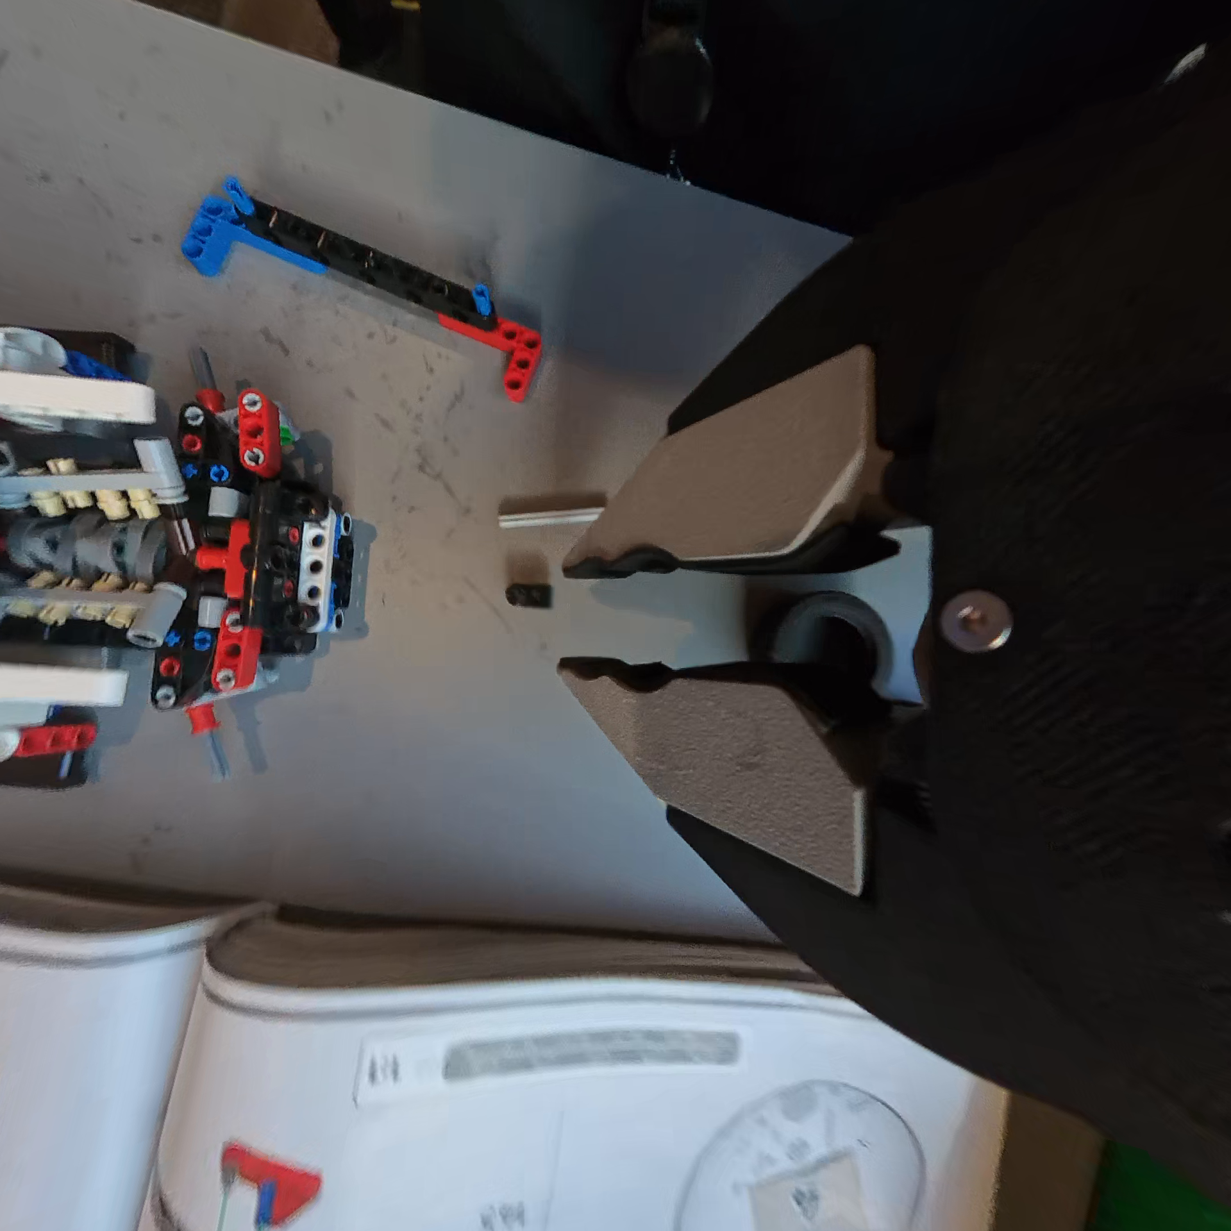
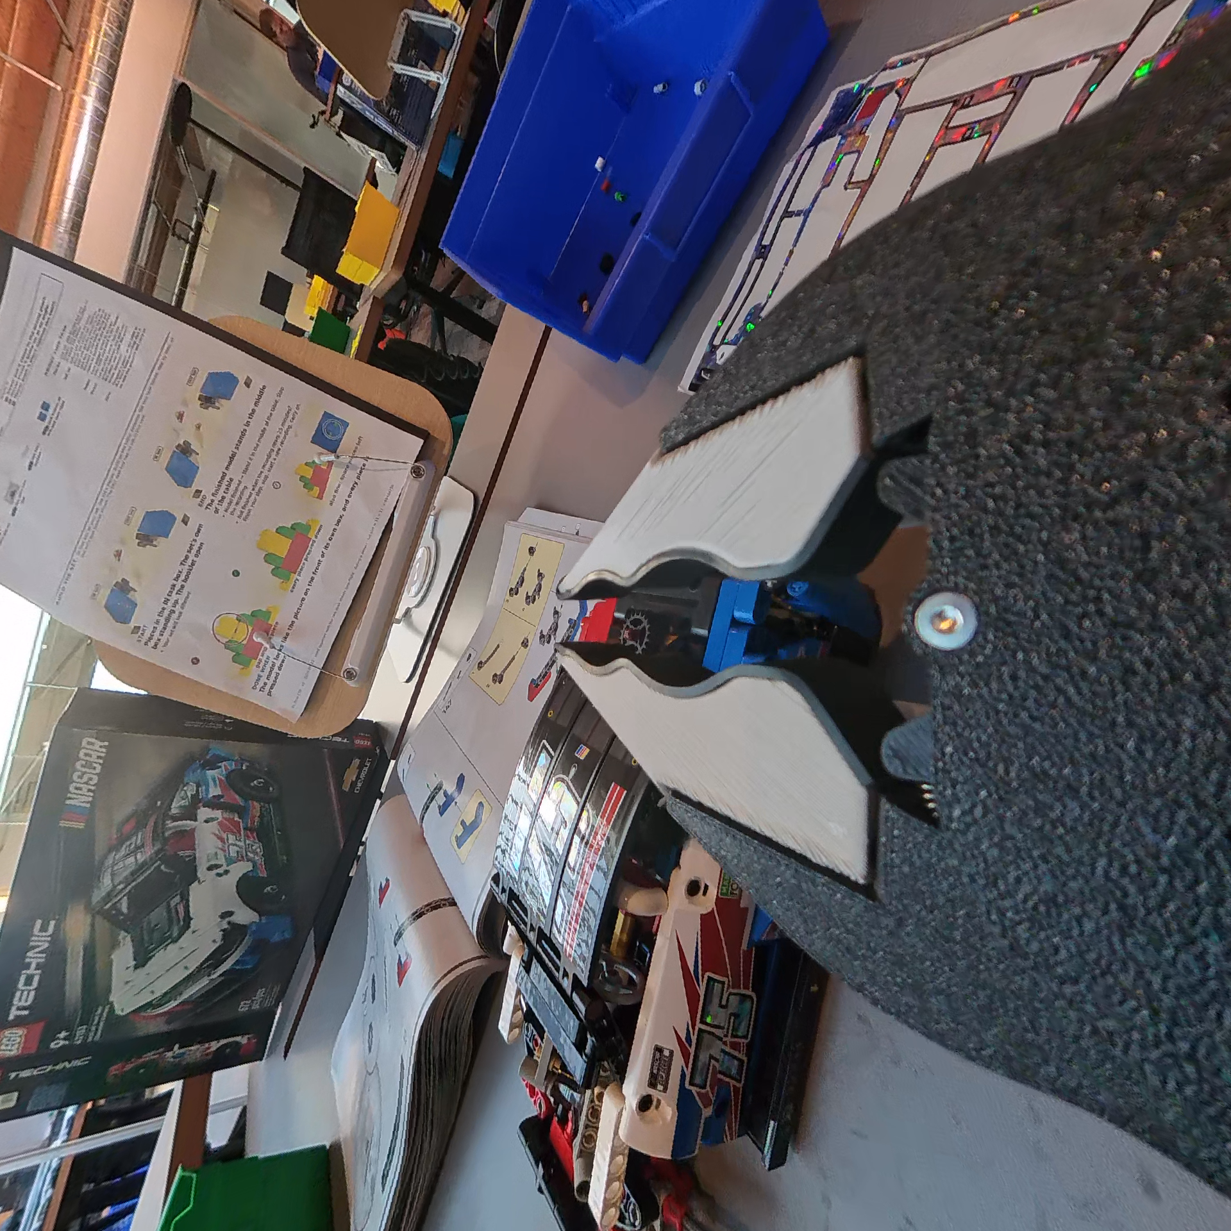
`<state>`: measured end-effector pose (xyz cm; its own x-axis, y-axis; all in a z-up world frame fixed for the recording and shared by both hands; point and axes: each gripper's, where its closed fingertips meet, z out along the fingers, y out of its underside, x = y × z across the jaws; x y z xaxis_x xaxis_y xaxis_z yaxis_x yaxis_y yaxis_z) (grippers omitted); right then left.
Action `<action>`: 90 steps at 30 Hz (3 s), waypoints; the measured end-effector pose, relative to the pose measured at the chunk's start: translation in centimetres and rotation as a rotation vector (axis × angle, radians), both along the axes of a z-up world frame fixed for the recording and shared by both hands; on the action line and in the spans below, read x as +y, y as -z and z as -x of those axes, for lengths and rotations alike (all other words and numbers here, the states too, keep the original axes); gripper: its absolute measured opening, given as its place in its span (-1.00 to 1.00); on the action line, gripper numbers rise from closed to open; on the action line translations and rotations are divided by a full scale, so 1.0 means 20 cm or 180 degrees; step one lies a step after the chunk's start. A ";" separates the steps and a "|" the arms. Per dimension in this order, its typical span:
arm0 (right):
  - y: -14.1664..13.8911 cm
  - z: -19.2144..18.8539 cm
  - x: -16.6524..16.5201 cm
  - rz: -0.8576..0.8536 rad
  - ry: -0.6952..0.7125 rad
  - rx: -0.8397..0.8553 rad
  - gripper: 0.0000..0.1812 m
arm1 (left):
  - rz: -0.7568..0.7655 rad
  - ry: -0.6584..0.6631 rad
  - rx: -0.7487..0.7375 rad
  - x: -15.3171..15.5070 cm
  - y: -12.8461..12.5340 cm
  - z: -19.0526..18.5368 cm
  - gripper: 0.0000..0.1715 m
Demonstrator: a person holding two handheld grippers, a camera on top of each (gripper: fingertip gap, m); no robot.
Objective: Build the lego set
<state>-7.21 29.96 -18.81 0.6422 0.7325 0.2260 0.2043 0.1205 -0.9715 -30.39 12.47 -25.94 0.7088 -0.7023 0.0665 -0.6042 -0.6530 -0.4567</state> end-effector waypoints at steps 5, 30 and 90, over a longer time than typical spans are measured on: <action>0.00 0.00 0.00 -0.0002 0.0013 -0.0010 -0.87 | -0.0235 -0.0535 -0.0276 -0.06 -0.21 0.22 -0.79; -0.01 0.00 -0.01 0.0036 -0.0062 0.0085 -0.88 | 0.0018 -0.0480 0.0408 -0.27 0.01 0.35 -0.66; 0.06 -0.06 0.11 -0.0160 0.0597 -0.0425 -0.67 | 0.0198 -0.2493 0.0447 0.08 -0.14 1.94 -0.72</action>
<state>-5.99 32.17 -19.97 0.7279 0.5888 0.3513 0.3540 0.1159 -0.9280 -69.28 13.97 -23.08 0.9993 0.0056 -0.0372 -0.0081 -0.9333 -0.3591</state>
